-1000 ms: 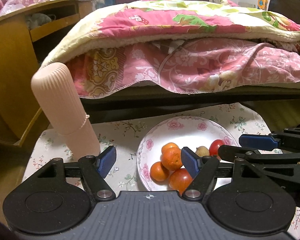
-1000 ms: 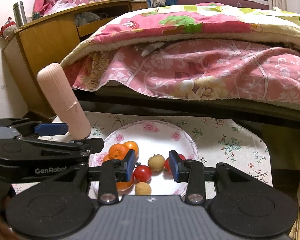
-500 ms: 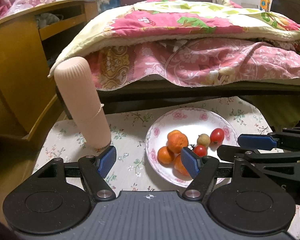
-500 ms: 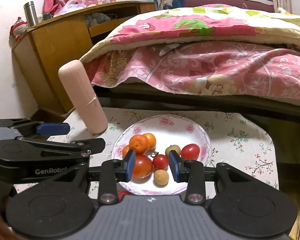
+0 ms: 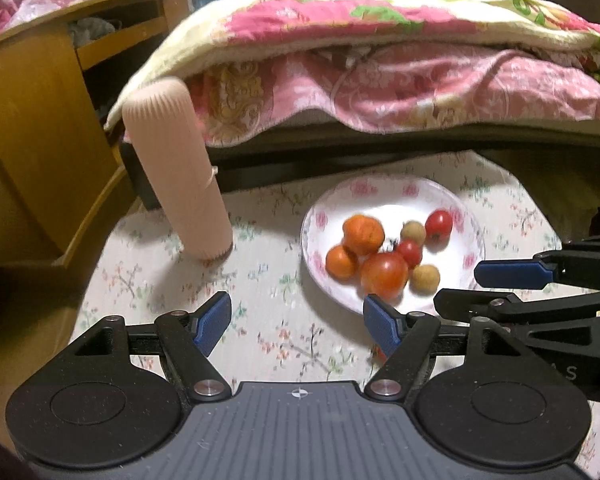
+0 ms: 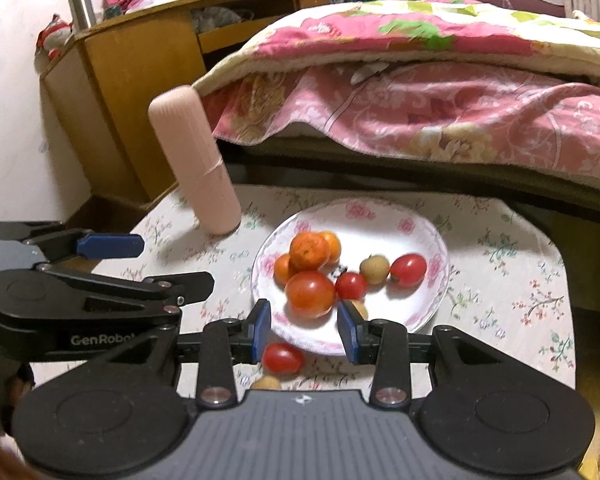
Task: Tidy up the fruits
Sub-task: 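Move both tools back from the plate toward the remaining fruits, then grasp the brown longan with the left tool while the right tool grasps the red tomato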
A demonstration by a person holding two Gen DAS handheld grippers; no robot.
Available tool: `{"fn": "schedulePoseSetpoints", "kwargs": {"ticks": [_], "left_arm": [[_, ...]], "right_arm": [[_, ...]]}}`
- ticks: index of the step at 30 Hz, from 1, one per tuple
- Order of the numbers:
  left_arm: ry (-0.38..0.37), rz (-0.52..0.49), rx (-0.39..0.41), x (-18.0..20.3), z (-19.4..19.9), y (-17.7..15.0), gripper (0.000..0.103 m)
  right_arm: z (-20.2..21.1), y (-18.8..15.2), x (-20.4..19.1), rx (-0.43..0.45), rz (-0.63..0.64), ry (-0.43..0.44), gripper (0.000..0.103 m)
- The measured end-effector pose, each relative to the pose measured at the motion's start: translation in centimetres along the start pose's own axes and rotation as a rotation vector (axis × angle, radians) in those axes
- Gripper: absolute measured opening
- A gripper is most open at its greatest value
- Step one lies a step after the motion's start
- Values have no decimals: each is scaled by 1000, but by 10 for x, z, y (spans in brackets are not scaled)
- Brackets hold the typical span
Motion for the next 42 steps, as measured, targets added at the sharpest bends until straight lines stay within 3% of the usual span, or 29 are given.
{"fn": "schedulePoseSetpoints", "kwargs": {"ticks": [5, 12, 23, 25, 29, 32, 35, 42], "left_arm": [[-26, -2, -43, -9, -10, -15, 84], [-51, -58, -66, -7, -11, -32, 84], [-146, -190, -119, 48, -35, -44, 83], [-153, -192, -129, 54, -42, -42, 80], [-158, -203, -159, 61, -55, -40, 60], [-154, -204, -166, 65, -60, -38, 57], [-167, -189, -172, 63, -64, -36, 47], [-186, -181, -183, 62, -63, -37, 34]], "right_arm": [[-10, -9, -2, -52, 15, -4, 41], [-26, -18, 1, -118, 1, 7, 41], [-22, -14, 12, -131, -55, 10, 41], [-24, -15, 14, -140, -57, 8, 41], [-24, -15, 20, -154, -68, 7, 41], [-27, -15, 23, -180, -73, 7, 41], [-29, -13, 23, -190, -69, -1, 41], [-37, -13, 21, -225, -70, -13, 41]]}}
Point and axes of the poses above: each gripper's, at about its wrist camera, not at the fingertips, and z roughly against the way its jaws point, x to its right, y to its top, the point moved 6 cm from there along -z, roughly the way its jaws point, and after that the axes turned 13 degrees about -x, right-handed, at the moved point
